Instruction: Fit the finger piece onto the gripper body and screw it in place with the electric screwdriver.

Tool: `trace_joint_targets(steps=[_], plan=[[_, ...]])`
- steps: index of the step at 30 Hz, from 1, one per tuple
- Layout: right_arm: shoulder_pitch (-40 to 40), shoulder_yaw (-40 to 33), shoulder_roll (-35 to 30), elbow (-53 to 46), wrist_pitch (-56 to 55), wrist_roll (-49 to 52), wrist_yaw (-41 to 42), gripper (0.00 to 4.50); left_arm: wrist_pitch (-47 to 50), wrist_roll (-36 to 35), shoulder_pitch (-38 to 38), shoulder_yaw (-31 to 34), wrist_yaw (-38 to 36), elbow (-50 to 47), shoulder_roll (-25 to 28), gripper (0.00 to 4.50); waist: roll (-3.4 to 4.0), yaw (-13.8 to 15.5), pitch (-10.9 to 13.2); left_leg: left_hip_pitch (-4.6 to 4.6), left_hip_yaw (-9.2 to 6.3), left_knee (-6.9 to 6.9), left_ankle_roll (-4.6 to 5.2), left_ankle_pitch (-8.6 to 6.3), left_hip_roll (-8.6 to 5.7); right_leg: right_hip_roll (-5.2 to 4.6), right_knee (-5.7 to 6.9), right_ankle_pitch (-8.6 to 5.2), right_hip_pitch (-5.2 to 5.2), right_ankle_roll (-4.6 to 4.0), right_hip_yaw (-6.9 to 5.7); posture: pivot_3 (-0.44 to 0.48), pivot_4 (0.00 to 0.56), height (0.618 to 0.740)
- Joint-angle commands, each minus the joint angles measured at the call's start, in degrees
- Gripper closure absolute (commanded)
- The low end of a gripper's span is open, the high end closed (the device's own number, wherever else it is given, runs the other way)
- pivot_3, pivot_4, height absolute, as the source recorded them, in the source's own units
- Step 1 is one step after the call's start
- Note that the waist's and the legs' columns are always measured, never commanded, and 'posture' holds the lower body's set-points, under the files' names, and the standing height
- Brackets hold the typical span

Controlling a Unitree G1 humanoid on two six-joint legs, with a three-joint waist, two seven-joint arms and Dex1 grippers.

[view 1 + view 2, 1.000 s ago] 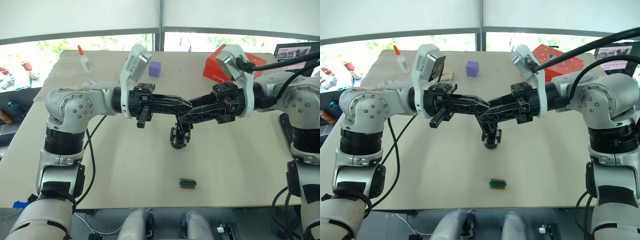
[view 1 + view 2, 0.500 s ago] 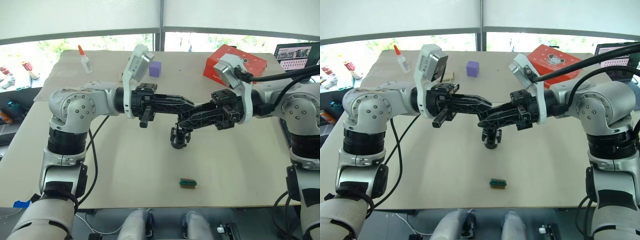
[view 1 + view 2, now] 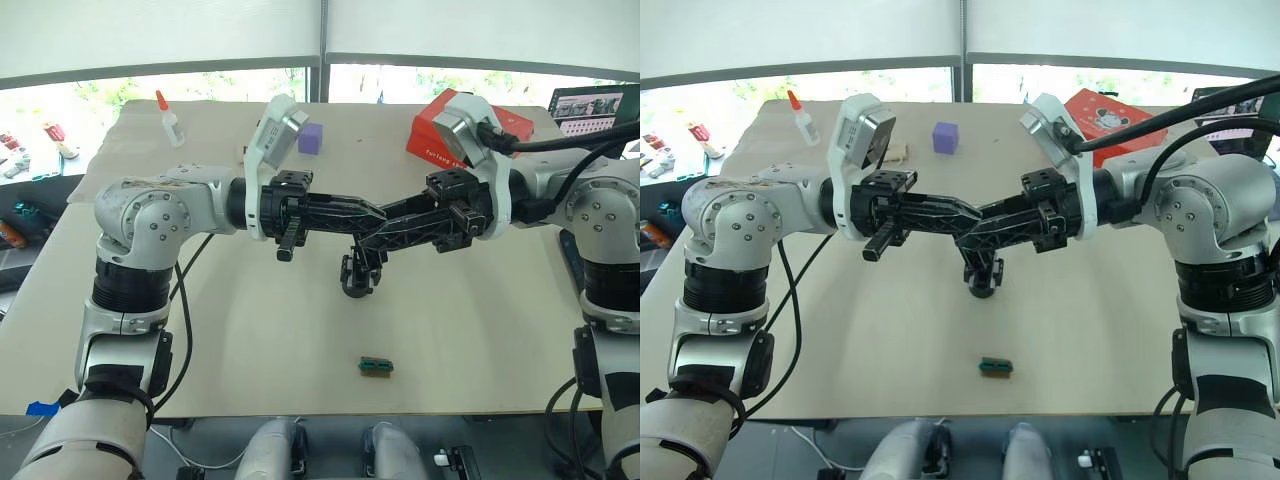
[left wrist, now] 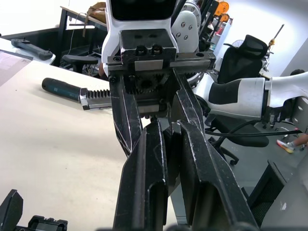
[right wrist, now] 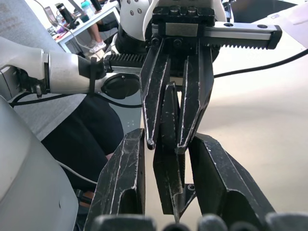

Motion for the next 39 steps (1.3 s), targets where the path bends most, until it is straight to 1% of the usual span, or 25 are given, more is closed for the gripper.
trace_joint_targets(steps=[1, 3, 4, 13, 15, 16, 18, 19, 27, 28, 30, 34, 35, 38, 39], plan=[[-0.27, -1.52, -0.14, -1.70, -0.88, 0.91, 0.43, 3.49, -0.43, -0.56, -0.82, 1.44, 0.45, -0.94, -0.25, 4.50, 0.00, -0.01, 0.00, 0.00, 0.00, 0.00, 0.00, 0.00, 0.00, 0.00, 0.00, 0.00, 0.00, 0.00, 0.01, 0.000, 0.150, 0.740], [-0.06, -1.55, 0.03, -2.21, -1.00, 0.98, 0.48, 4.03, -0.47, -0.55, -0.85, 1.60, 0.74, -0.88, -0.35, 4.50, 0.00, -0.03, 0.00, 0.00, 0.00, 0.00, 0.00, 0.00, 0.00, 0.00, 0.01, 0.00, 0.00, 0.00, 0.01, 0.000, 0.150, 0.740], [0.03, -1.53, 0.07, -2.39, -1.14, 0.91, 0.45, 4.08, -0.47, -0.58, -0.88, 1.68, 0.92, -0.81, -0.41, 4.50, 0.00, -0.03, 0.00, 0.00, 0.00, 0.00, 0.00, 0.00, 0.01, 0.00, 0.01, 0.00, 0.00, 0.00, 0.00, 0.000, 0.150, 0.740], [1.46, -1.23, 0.12, -3.81, -3.60, -0.51, -0.43, 4.10, -0.07, -0.96, -1.06, 2.41, 1.76, -0.33, -0.55, 4.50, 0.00, -0.02, 0.00, 0.00, 0.00, 0.00, 0.00, 0.00, 0.00, 0.00, 0.01, 0.00, 0.00, 0.00, 0.00, 0.000, 0.150, 0.740], [1.20, -1.47, 0.38, -3.48, -2.82, -0.09, -1.05, 3.05, -0.04, -0.93, -1.09, 2.40, 1.72, -0.32, -0.50, 4.50, 0.00, -0.08, 0.00, 0.00, 0.01, 0.00, 0.00, 0.00, 0.01, 0.00, 0.01, 0.00, 0.00, 0.00, 0.01, 0.000, 0.150, 0.740], [1.11, -1.57, 0.55, -3.40, -2.86, -0.11, -1.31, 2.76, -0.03, -0.92, -1.12, 2.41, 1.68, -0.29, -0.50, 4.50, 0.00, -0.11, 0.00, 0.00, 0.00, -0.01, 0.00, 0.00, 0.01, 0.00, 0.01, 0.00, 0.00, 0.00, 0.00, 0.000, 0.150, 0.740], [1.05, -1.64, 0.72, -3.41, -3.03, -0.23, -1.55, 1.98, -0.02, -0.91, -1.14, 2.44, 1.64, -0.26, -0.52, 4.50, 0.00, -0.09, 0.00, 0.00, 0.00, -0.01, 0.00, 0.00, 0.01, 0.00, 0.01, 0.00, -0.01, 0.00, 0.00, 0.000, 0.150, 0.740], [1.04, -1.57, 0.72, -3.45, -3.18, -0.29, -1.44, 1.74, -0.18, -0.79, -1.12, 2.36, 1.50, -0.29, -0.51, 4.50, 0.00, -0.04, 0.00, 0.00, 0.00, -0.01, 0.00, 0.00, 0.01, 0.00, 0.01, 0.00, 0.00, 0.00, 0.00, 0.000, 0.150, 0.740], [0.05, -1.86, 1.12, -2.88, -2.65, 0.25, -1.40, 1.74, -1.41, 0.37, -0.23, 1.35, 0.79, -1.09, -0.42, 4.50, 0.00, -0.04, 0.00, 0.00, 0.00, -0.01, 0.00, 0.00, 0.01, 0.00, 0.01, 0.00, 0.00, 0.00, 0.00, 0.000, 0.150, 0.740], [0.05, -1.73, 0.98, -2.93, -2.61, 0.22, -1.17, 1.97, -1.43, 0.45, -0.23, 1.39, 0.77, -1.07, -0.46, 4.50, 0.00, -0.02, 0.00, 0.00, 0.00, 0.00, 0.00, 0.00, 0.01, 0.00, 0.01, 0.00, 0.00, 0.00, 0.00, 0.000, 0.150, 0.740], [0.16, -1.47, 0.72, -3.12, -2.69, 0.07, -0.79, 2.59, -1.59, 0.71, -0.28, 1.52, 0.79, -0.90, -0.61, 4.50, 0.00, 0.00, 0.00, 0.00, 0.00, 0.00, 0.00, 0.00, 0.00, 0.00, 0.01, 0.00, 0.00, 0.00, 0.00, 0.000, 0.150, 0.740], [0.98, -0.66, 0.38, -4.05, -4.24, -1.05, -0.09, 3.98, -1.88, 1.33, -0.34, 1.59, 0.63, -0.50, -0.81, 4.50, 0.00, 0.00, 0.00, 0.00, 0.00, 0.00, 0.00, 0.00, 0.00, 0.00, 0.01, 0.00, 0.00, 0.00, 0.00, 0.000, 0.150, 0.740], [1.05, -0.64, 0.41, -4.08, -4.37, -1.19, -0.03, 4.11, -1.84, 1.40, -0.30, 1.54, 0.53, -0.57, -0.74, 4.50, 0.00, -0.04, 0.00, 0.00, 0.00, 0.00, 0.00, 0.00, 0.00, 0.00, 0.01, 0.00, 0.00, 0.00, 0.00, 0.000, 0.150, 0.740], [1.41, -0.70, 0.57, -4.09, -5.06, -1.60, 0.35, 4.10, -2.22, 2.68, -0.19, 0.92, 0.60, -0.68, -0.20, 4.50, 0.00, -0.05, 0.00, 0.00, 0.00, -0.01, 0.00, 0.00, 0.01, 0.01, 0.01, 0.00, -0.01, 0.00, 0.00, 0.000, 0.150, 0.740], [1.67, -0.85, 0.76, -4.10, -5.57, -1.81, 0.35, 4.10, -1.62, 2.62, -0.30, 0.55, -0.02, -0.46, 0.18, 4.02, 0.00, -0.03, 0.00, 0.00, 0.00, -0.01, 0.00, 0.00, 0.01, 0.00, 0.01, 0.00, -0.01, 0.00, 0.00, 0.000, 0.150, 0.740]])
